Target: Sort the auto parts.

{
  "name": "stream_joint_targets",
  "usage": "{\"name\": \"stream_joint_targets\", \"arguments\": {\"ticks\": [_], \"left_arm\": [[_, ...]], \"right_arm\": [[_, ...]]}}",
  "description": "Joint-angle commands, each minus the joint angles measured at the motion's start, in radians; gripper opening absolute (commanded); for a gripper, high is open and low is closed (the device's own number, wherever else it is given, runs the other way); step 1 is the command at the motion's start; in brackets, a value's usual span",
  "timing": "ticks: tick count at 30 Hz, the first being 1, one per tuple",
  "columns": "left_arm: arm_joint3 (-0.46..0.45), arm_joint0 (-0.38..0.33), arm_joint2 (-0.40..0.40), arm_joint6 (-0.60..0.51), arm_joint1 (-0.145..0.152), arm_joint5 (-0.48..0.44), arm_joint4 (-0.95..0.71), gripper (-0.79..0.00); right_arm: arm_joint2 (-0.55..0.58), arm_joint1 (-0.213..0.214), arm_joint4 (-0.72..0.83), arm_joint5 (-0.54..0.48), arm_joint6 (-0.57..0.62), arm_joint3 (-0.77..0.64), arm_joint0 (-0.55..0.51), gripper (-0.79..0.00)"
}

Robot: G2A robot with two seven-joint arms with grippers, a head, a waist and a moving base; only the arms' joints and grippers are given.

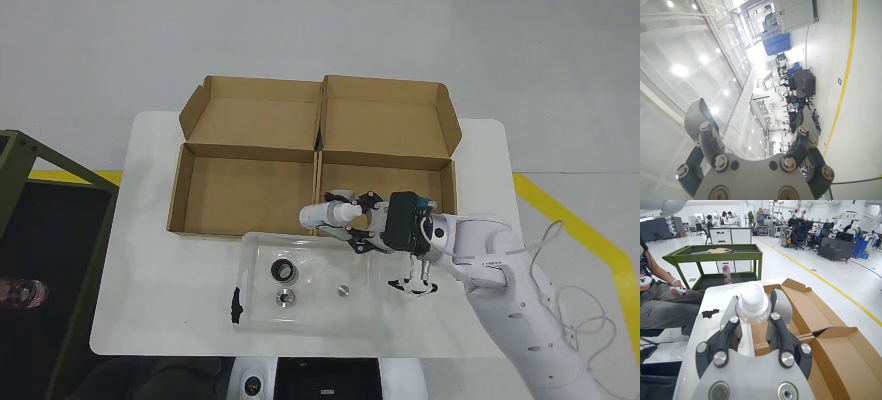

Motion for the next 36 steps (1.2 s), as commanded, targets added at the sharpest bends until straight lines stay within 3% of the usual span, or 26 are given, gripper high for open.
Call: {"name": "stream_joint_targets", "arguments": {"ticks": [1, 16, 36], "left_arm": [[0.0, 0.0, 0.0, 0.0, 0.0, 0.0, 0.0, 0.0], [0.0, 0.0, 0.0, 0.0, 0.0, 0.0, 0.0, 0.0], [0.0, 0.0, 0.0, 0.0, 0.0, 0.0, 0.0, 0.0]], "right_arm": [[0.007, 0.002, 0.001, 0.002, 0.006, 0.013, 0.0, -0.785], [-0.001, 0.007, -0.012, 0.017, 0.147, 0.221, 0.083, -0.785], [-0.152, -0.037, -0.137, 0.135, 0.088, 0.517, 0.283, -0.785]]}}
